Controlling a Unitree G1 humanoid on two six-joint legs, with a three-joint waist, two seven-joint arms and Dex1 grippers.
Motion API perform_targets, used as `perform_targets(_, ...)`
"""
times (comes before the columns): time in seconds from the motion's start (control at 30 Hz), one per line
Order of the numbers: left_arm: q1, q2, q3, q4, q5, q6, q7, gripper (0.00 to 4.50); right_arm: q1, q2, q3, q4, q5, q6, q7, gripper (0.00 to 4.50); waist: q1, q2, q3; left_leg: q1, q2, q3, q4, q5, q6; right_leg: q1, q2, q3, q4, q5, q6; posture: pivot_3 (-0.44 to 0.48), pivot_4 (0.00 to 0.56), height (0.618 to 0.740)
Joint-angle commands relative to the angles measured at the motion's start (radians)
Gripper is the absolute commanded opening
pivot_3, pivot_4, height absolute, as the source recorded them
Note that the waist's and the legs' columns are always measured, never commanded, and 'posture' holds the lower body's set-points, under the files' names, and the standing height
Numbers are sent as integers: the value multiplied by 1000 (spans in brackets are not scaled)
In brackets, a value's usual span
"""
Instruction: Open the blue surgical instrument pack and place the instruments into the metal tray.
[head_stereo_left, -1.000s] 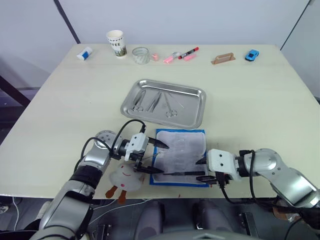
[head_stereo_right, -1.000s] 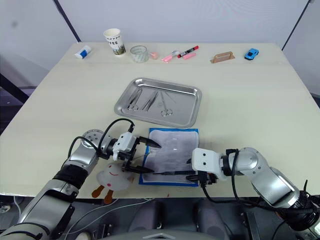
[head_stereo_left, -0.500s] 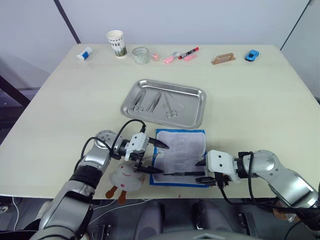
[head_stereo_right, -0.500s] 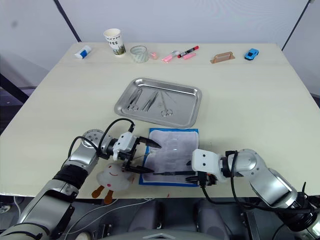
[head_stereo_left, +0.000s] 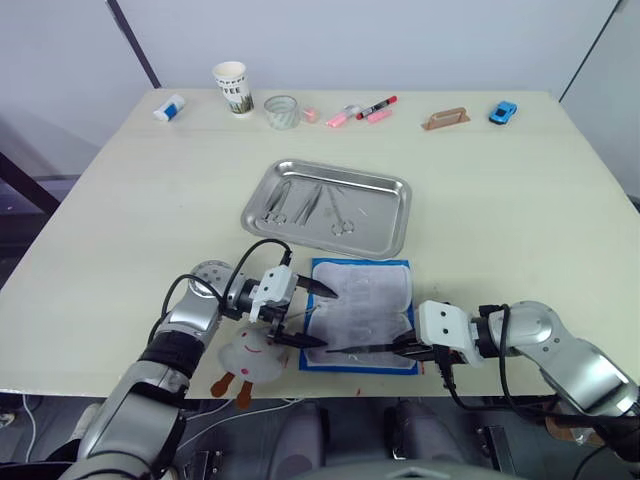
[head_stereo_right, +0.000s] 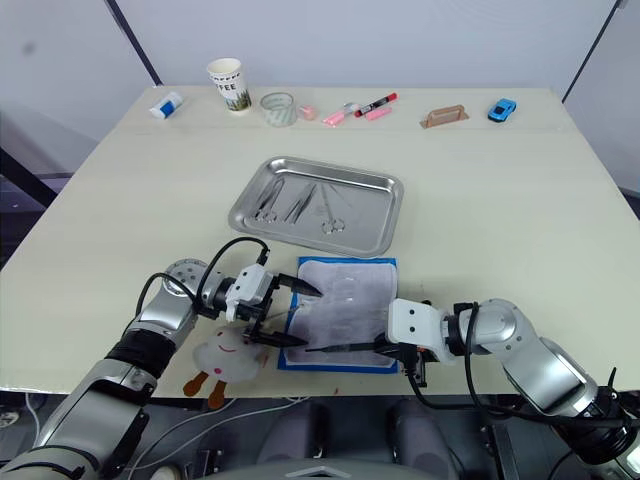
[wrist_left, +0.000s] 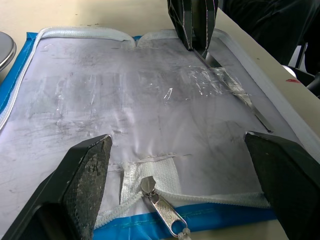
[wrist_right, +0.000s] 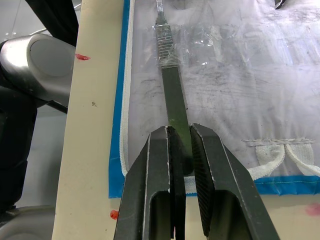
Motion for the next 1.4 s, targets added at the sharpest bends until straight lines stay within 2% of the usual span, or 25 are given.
perform_targets(0.03,27,20,-23,28,47,15,-37,4500,16,-10,22,45,-27,16,2,3,0,0,0,0,0,0,0,0,0,0,0,0,0,0,0,0,150,728)
perform_targets(0.57,28,20,-24,20,45,19,-37,4500,-81,92,88,36,-52,52,-6,3,-4,-1,-3,2,3,-1,0,0,0,0,5,1,1,0,-1,0,150,728)
perform_targets(0.73,33,20,-23,18,46,20,-37,4500,-110,72,87,-4,-53,64,16,3,-4,-1,-3,2,3,-1,0,0,0,0,5,1,1,0,-1,0,150,728)
perform_targets(1.1,42,15,-21,18,48,16,-37,4500,-251,45,112,-127,-49,215,46,3,-2,0,-2,1,3,-1,0,0,0,-1,5,2,1,0,-2,0,150,728)
perform_targets(1.4,42,18,-24,10,46,22,-37,4500,-295,8,117,-184,-42,258,57,3,-2,1,-1,0,3,-1,0,0,0,-1,4,2,0,0,-2,0,150,728)
